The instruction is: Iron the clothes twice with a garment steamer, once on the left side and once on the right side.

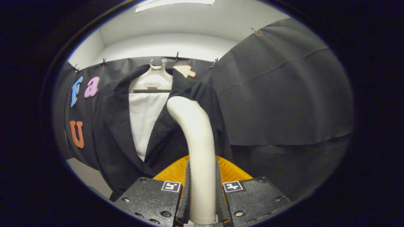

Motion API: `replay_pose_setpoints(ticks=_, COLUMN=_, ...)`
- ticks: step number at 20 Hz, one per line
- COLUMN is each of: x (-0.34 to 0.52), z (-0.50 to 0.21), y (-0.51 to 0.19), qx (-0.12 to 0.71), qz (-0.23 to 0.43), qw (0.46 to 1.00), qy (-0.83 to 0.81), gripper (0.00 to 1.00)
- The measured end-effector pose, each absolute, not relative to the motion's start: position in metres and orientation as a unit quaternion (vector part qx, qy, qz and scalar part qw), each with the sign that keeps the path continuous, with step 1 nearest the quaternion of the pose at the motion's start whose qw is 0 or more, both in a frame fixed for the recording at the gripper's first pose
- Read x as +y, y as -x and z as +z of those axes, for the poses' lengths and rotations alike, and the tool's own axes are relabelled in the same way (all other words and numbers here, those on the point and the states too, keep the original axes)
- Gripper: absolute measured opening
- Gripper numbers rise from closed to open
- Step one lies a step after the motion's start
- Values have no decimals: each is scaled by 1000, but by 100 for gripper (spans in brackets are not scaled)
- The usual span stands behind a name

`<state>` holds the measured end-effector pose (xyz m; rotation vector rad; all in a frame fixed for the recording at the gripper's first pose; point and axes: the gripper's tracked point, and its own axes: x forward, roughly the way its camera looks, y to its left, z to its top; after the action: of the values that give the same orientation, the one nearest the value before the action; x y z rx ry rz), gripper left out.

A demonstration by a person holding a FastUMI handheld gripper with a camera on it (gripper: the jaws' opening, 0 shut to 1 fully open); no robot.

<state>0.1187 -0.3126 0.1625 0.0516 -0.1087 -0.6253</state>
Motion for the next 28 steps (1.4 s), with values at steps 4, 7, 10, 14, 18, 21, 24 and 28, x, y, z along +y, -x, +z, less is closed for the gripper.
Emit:
replay_pose_setpoints(ticks=4, x=-314, z=130, y=-113, qx=-26, qz=-311, qw=949, qy=-41, gripper=36)
replay_pose_setpoints(ticks=7, x=-317, z=100, y=-111, qx=1, qz=-319, qw=946, qy=-53, gripper=36)
replay_pose_setpoints(ticks=10, x=-316, z=77, y=-108, qx=19, qz=-322, qw=945, qy=-62, gripper=36)
replay_pose_setpoints(ticks=14, x=-311, z=51, y=-105, qx=40, qz=-325, qw=942, qy=-76, gripper=36)
replay_pose_setpoints(ticks=18, x=-305, z=22, y=-97, qx=58, qz=-328, qw=939, qy=-84, gripper=36)
replay_pose_setpoints(ticks=21, x=-304, z=-4, y=-97, qx=76, qz=-327, qw=938, qy=-86, gripper=36)
replay_pose_setpoints(ticks=24, x=-301, z=-23, y=-95, qx=86, qz=-330, qw=936, qy=-86, gripper=36)
replay_pose_setpoints(ticks=28, x=-296, z=-48, y=-88, qx=101, qz=-333, qw=933, qy=-91, gripper=36)
